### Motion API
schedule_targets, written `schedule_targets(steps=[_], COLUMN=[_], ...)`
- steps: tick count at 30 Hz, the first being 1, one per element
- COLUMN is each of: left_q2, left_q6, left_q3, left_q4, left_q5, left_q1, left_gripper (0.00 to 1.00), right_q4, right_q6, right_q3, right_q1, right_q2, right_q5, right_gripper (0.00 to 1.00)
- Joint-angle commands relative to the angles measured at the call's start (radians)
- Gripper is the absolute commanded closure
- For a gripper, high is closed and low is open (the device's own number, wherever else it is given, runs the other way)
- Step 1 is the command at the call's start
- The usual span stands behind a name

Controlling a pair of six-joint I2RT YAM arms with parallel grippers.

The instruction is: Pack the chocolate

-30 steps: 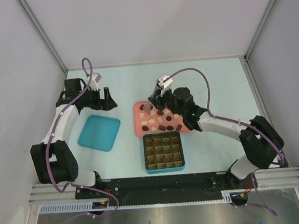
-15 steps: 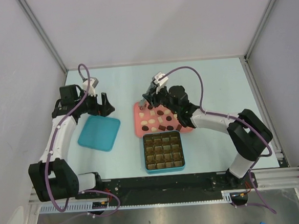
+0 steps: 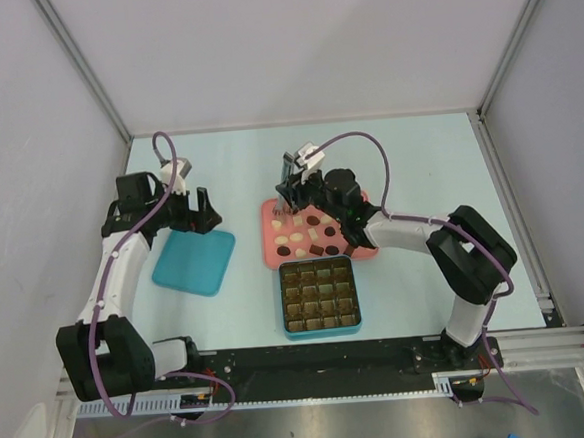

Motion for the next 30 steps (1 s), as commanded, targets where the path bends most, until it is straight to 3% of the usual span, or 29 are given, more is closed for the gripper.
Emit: schedule_targets(steps=[1,9,13,20,25,30], left_q2=[-0.017,0.072,0.159,0.265,0.262,0.238], left_q6=[0.015,-0.026,-0.083,-0.098,-0.077,-0.077], left_q3=[0.003,0.072,0.225,0.446,0.451,0.436], left_q4=[0.032,0.061,0.072,0.02,0.006,-0.003], left_q5=[0.01,0.029,0.014,-0.094,-0.154,-0.151], left_q1=[0.01,0.008,0.0,-0.148,-0.282,-0.319], left_gripper=[0.0,0.0,0.0,0.0,0.0,0.0], right_q4=[0.138,0.161,0.125,0.08,0.091,0.095], right_q6=[-0.007,-0.015,-0.015,-0.042,-0.025,-0.024], right_q3=[0.057,0.057,0.057,0.056,0.056,0.057], right_q1=[-0.006,0.033,0.073,0.151,0.165,0.168], right_q2=[0.03,0.013,-0.019,-0.051,-0.051,-0.058], right_q5=[0.017,-0.004,-0.036,-0.053,-0.07,-0.067], right_gripper=[0.59,0.65,0.65,0.65,0.64,0.63])
